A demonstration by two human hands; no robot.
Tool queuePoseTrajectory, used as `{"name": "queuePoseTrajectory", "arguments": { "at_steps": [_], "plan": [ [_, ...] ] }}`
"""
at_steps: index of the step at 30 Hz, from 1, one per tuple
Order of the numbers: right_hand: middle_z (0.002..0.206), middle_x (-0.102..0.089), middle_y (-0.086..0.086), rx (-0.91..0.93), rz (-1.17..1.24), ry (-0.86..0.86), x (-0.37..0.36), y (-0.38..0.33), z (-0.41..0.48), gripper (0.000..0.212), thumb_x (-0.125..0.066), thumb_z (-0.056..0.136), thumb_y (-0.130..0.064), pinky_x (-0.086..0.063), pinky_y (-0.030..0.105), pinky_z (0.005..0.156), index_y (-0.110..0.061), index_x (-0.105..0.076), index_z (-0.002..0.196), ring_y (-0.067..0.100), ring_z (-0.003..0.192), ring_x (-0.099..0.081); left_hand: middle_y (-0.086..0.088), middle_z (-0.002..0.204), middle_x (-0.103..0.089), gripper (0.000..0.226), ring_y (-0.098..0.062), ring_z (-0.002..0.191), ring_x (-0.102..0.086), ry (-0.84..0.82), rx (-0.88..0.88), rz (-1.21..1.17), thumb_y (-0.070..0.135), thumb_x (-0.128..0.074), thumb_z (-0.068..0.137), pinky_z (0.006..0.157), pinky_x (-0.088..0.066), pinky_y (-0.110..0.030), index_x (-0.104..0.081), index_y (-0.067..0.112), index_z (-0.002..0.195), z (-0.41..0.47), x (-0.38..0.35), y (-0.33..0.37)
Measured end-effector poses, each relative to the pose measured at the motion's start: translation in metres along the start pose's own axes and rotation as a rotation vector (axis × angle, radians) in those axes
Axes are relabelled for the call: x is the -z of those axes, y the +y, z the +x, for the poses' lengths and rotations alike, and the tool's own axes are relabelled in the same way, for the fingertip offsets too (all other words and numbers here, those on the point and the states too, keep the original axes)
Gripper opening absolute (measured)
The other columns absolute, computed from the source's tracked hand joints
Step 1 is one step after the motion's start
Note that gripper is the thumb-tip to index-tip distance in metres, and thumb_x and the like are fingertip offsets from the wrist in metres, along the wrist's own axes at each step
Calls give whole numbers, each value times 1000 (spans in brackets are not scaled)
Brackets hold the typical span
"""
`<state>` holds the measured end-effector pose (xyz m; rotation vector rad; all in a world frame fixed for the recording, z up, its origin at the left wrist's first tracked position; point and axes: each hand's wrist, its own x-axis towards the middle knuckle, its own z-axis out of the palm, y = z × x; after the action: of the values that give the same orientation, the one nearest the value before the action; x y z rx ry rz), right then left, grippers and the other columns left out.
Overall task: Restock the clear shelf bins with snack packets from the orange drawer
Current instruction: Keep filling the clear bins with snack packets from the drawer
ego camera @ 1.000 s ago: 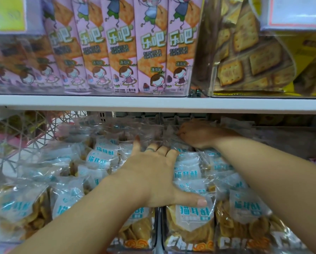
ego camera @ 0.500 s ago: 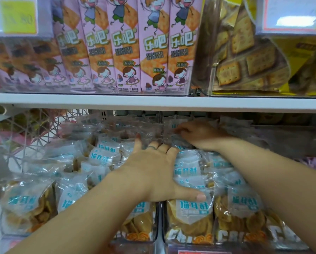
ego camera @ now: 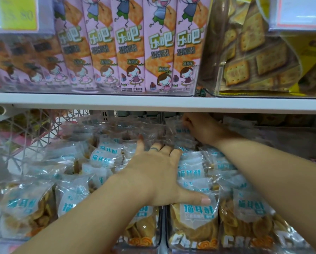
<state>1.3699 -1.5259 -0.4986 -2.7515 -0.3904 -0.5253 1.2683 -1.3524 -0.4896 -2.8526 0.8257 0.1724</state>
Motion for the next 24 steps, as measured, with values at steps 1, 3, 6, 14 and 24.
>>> {"name": "queuePoseTrajectory", "arguments": {
  "at_steps": [1, 3, 6, 14, 24],
  "plan": [
    [91, -55, 4, -21, 9, -9, 0, 0, 1, 7, -47, 97, -17, -41, 32, 80, -18, -50, 91, 20, 88, -54, 3, 158, -15, 117, -22, 145, -10, -1, -1, -1, 94, -29, 62, 113, 11, -59, -6, 23, 152, 0, 0, 0],
    [91, -55, 3, -46, 28, -27, 0, 0, 3, 8, -47, 97, -17, -40, 30, 80, -17, -52, 91, 20, 91, -55, 3, 158, -15, 117, -22, 145, -10, -3, -2, -1, 93, -29, 62, 113, 11, -60, -6, 22, 152, 0, 0, 0],
    [98, -60, 7, -27, 1, 3, 1, -1, 2, 13, -50, 97, -17, -38, 25, 82, -10, -59, 100, 20, 96, -56, 2, 158, -14, 117, -23, 145, -9, -4, 0, -2, 93, -30, 62, 113, 11, -60, -6, 21, 152, 1, 1, 0],
    [95, -64, 5, -39, 54, -26, 0, 2, 1, 12, -56, 94, -20, -38, 24, 77, -11, -65, 96, 15, 89, -56, 2, 158, -14, 117, -22, 145, -9, 1, -2, 7, 93, -29, 62, 113, 11, -60, -7, 21, 151, 0, -1, 0],
    [109, -65, 9, 17, 219, 126, 18, -10, -13, 19, -56, 94, -15, -38, 25, 94, -5, -65, 107, 22, 107, -57, 2, 159, -11, 117, -24, 145, -8, -16, 4, 1, 94, -29, 62, 114, 8, -60, -4, 22, 152, 0, 0, 1]
  ]
}}
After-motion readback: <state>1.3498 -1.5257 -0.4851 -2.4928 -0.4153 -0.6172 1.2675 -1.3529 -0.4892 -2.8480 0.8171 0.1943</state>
